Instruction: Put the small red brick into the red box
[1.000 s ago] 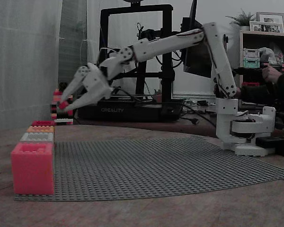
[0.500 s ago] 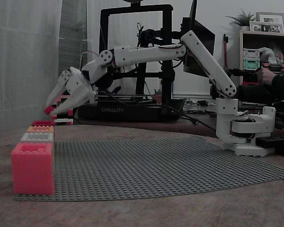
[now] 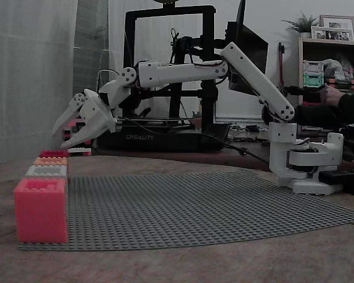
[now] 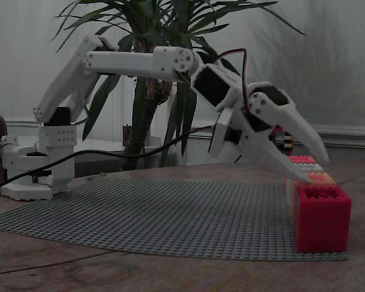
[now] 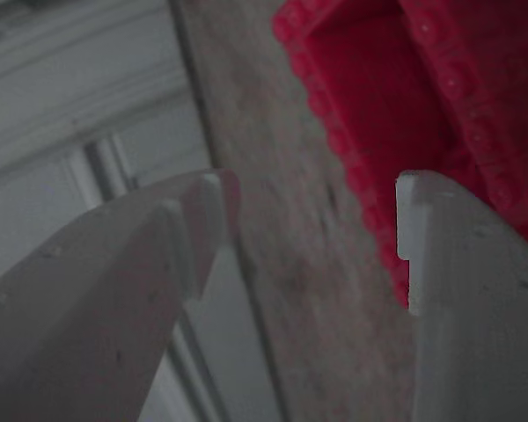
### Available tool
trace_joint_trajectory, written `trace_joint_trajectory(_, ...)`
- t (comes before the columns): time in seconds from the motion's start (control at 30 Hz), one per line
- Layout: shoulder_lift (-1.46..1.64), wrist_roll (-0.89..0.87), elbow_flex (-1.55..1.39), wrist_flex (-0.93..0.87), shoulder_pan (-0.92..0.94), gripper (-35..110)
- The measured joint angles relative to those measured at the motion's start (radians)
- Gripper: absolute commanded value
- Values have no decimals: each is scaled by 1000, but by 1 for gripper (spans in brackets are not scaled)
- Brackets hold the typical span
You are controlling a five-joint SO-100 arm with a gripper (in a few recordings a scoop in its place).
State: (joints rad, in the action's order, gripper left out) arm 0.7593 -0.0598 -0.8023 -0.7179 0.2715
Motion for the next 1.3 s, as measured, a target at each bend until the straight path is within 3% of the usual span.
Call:
trace_joint_trajectory(0.1,5,-9,0,-21,0,0)
trace_joint_trajectory(0.27,179,2,-130,-78,-2,0)
trace_joint_trajectory(0.63,989,213,-1071,-86,-101,0)
trace_joint_trajectory(0.83,1408,236,-1534,-161,-181,0)
trace_joint_trajectory(1.07,1893,210,-1924,-259,-252,0)
trace_joint_trajectory(1.3,2267,147,-2040,-485,-284,0)
